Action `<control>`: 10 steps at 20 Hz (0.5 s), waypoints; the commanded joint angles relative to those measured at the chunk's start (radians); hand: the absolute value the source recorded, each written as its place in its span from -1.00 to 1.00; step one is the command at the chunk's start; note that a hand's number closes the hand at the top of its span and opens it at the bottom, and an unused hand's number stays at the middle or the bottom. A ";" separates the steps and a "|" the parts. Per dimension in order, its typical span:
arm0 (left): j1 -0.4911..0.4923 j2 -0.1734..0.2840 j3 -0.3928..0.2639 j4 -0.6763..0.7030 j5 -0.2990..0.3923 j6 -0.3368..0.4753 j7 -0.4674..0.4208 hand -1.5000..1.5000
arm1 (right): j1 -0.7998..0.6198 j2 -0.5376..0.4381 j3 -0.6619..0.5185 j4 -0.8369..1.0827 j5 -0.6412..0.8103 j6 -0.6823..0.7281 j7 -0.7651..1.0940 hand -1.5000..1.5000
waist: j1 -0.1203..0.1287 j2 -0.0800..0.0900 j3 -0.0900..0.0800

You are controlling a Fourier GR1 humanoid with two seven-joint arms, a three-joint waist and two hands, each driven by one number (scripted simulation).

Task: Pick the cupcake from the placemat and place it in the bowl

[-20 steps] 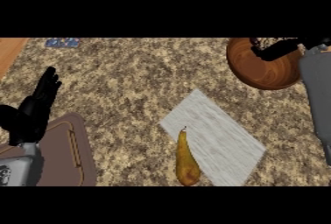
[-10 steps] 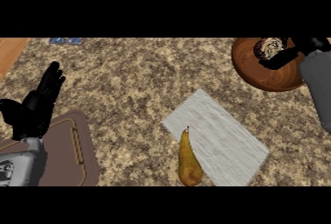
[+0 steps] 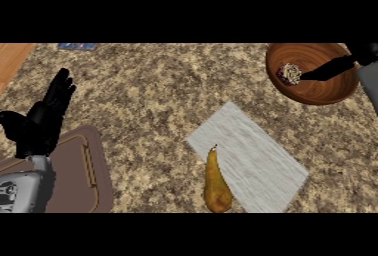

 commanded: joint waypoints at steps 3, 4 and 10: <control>-0.004 -0.002 0.007 0.007 -0.004 0.010 -0.003 0.00 | -0.041 -0.067 -0.254 0.055 -0.255 0.116 -0.041 -1.00 | -0.013 0.001 0.002; 0.007 0.002 0.002 -0.019 0.002 -0.001 -0.006 0.00 | -0.037 -0.076 -0.290 0.068 -0.287 0.108 -0.031 -1.00 | 0.001 0.002 0.003; 0.026 -0.003 -0.001 -0.040 0.008 -0.007 0.001 0.00 | 0.047 -0.278 -0.323 0.124 -0.316 0.307 -0.018 -1.00 | 0.003 0.008 0.003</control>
